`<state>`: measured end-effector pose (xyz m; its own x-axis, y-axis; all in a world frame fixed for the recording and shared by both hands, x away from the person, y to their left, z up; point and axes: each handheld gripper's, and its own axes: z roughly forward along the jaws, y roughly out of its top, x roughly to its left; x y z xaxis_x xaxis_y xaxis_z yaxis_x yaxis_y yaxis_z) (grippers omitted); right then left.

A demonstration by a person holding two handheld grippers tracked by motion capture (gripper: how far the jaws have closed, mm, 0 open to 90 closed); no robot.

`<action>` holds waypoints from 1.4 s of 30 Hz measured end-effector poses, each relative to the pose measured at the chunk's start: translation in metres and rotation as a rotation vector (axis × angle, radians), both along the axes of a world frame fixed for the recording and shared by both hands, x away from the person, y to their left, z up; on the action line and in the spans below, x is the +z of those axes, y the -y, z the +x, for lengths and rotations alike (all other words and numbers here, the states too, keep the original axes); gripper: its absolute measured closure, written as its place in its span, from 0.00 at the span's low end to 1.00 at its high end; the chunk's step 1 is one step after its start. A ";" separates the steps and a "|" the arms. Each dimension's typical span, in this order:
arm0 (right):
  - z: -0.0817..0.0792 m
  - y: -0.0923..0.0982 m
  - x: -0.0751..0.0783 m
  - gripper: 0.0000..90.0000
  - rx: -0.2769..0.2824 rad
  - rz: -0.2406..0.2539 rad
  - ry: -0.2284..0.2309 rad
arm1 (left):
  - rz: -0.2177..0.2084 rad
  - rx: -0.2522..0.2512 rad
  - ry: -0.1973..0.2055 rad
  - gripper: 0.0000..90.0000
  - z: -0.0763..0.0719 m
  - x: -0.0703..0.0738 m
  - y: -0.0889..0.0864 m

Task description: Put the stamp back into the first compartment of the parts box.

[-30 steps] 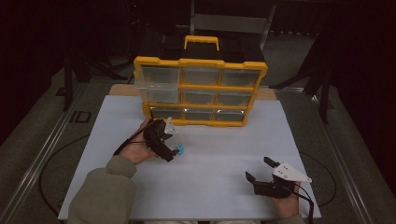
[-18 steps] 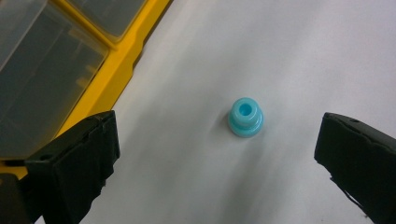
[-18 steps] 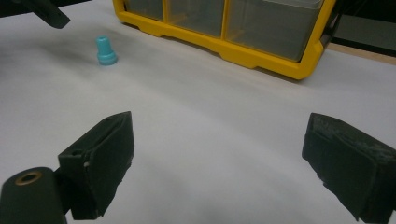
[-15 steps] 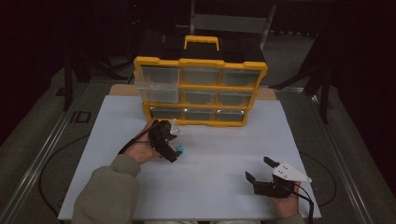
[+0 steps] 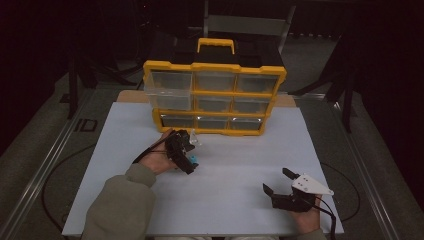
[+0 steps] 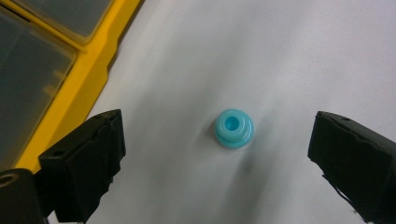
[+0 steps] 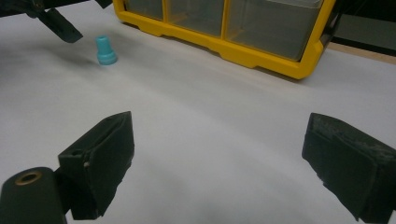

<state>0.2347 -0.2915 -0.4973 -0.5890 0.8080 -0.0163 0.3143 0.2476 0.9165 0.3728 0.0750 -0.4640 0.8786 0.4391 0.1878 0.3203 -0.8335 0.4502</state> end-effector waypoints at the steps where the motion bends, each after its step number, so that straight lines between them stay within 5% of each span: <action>1: 0.000 0.000 0.000 0.10 0.000 0.000 0.000 | 0.001 -0.001 -0.006 0.06 0.000 -0.001 0.000; 9: 0.000 0.000 0.000 0.10 0.000 0.000 0.000 | 0.041 -0.002 -0.020 0.13 0.001 -0.008 0.006; 28: 0.000 0.000 0.000 0.10 0.001 -0.001 0.002 | 0.051 -0.003 -0.097 0.66 0.008 -0.014 0.009; 42: 0.000 0.000 0.000 0.10 0.002 -0.004 0.001 | 0.044 -0.021 -0.119 0.81 0.010 -0.013 0.014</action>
